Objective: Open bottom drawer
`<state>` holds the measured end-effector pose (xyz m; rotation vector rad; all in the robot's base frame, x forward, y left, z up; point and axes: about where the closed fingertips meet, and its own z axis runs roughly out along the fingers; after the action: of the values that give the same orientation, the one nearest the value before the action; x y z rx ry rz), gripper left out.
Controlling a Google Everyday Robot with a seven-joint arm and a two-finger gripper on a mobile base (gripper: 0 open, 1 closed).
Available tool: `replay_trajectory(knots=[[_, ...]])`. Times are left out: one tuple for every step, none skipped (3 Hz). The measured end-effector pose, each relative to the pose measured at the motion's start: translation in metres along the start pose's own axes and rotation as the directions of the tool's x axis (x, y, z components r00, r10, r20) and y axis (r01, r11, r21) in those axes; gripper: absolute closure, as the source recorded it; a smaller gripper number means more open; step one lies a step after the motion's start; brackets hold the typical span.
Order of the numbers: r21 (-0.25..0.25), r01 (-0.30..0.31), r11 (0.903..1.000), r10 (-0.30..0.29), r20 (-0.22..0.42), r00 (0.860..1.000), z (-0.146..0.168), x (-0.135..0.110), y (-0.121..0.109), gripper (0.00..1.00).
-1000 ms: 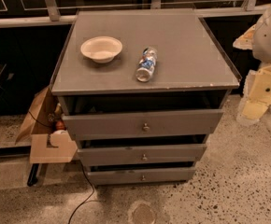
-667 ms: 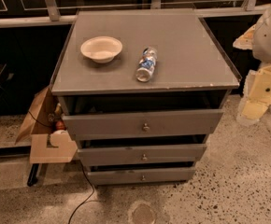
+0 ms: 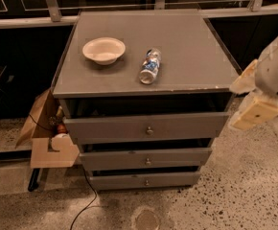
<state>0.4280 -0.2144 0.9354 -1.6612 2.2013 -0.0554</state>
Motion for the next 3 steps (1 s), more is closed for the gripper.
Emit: replay_trajectory(knots=[[-0.033,-0.048,0.9983,0.051,0.077,0.996,0.059,0.014,0.03,0.64],[-0.077,-0.098,0.9922,0.108,0.145,0.984,0.13,0.034,0.058,0.88],[-0.026,-0.113,0.9932,0.116,0.158,0.981,0.138,0.035,0.049,1.0]])
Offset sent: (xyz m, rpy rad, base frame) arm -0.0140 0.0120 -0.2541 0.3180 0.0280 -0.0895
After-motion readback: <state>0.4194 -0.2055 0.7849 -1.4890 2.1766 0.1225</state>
